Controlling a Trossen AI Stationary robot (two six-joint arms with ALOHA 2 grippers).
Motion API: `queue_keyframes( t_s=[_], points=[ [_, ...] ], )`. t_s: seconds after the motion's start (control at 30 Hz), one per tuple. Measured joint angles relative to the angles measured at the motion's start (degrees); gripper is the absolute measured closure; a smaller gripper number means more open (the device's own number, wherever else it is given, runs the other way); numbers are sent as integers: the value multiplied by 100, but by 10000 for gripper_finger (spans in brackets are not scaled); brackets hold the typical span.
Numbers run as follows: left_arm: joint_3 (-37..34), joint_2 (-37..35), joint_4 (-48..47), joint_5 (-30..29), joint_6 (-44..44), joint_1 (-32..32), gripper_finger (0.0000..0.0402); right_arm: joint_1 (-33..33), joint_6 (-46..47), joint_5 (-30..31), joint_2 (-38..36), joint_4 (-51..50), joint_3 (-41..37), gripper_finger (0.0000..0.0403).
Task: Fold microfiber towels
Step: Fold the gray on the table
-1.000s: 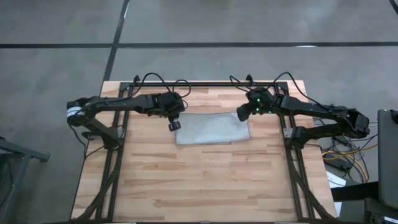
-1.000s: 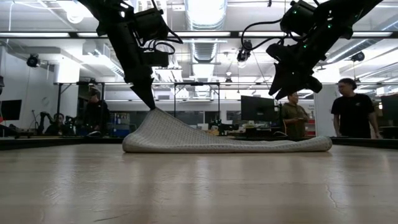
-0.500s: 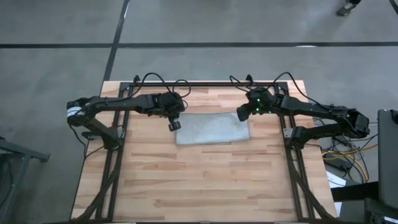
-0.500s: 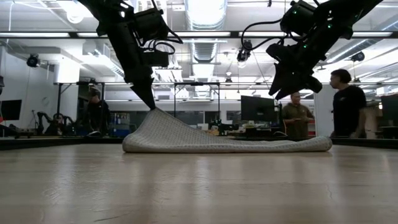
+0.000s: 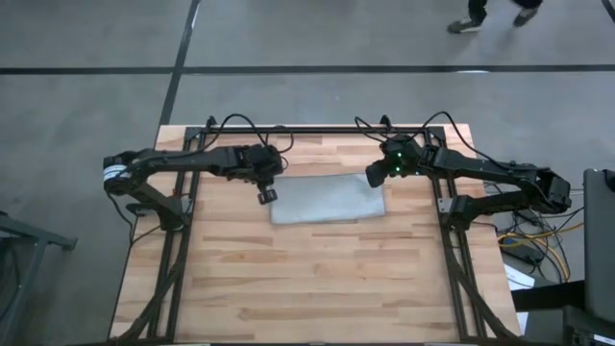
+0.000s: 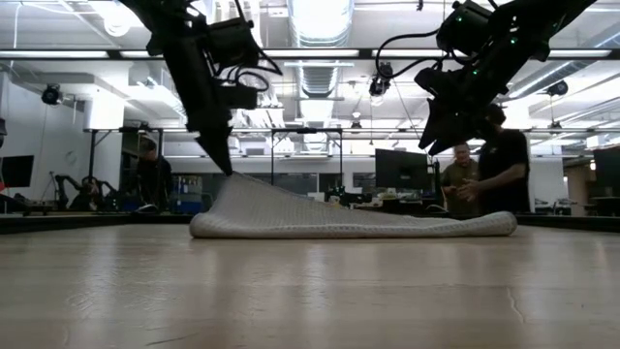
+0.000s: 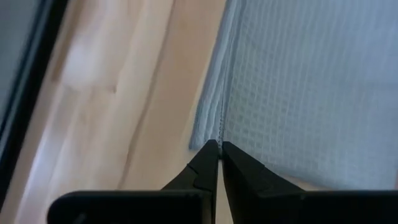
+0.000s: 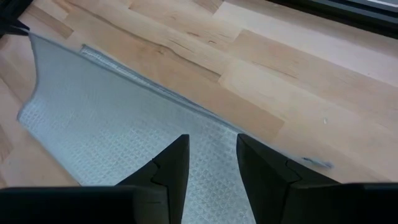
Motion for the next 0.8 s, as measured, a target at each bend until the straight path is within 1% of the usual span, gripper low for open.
queue_keyframes(
  t_s=[0.13,0.33,0.5,0.8],
  points=[
    [-300,10,74,0,-24,2,376,1,0,0,0,1,0,273],
    [-606,12,574,-22,24,13,376,1,0,0,0,2,0,280],
    [-683,12,839,-114,111,13,376,2,0,0,0,2,0,277],
    [-770,12,987,-129,247,15,376,2,-1,1,0,1,0,271]
  ],
)
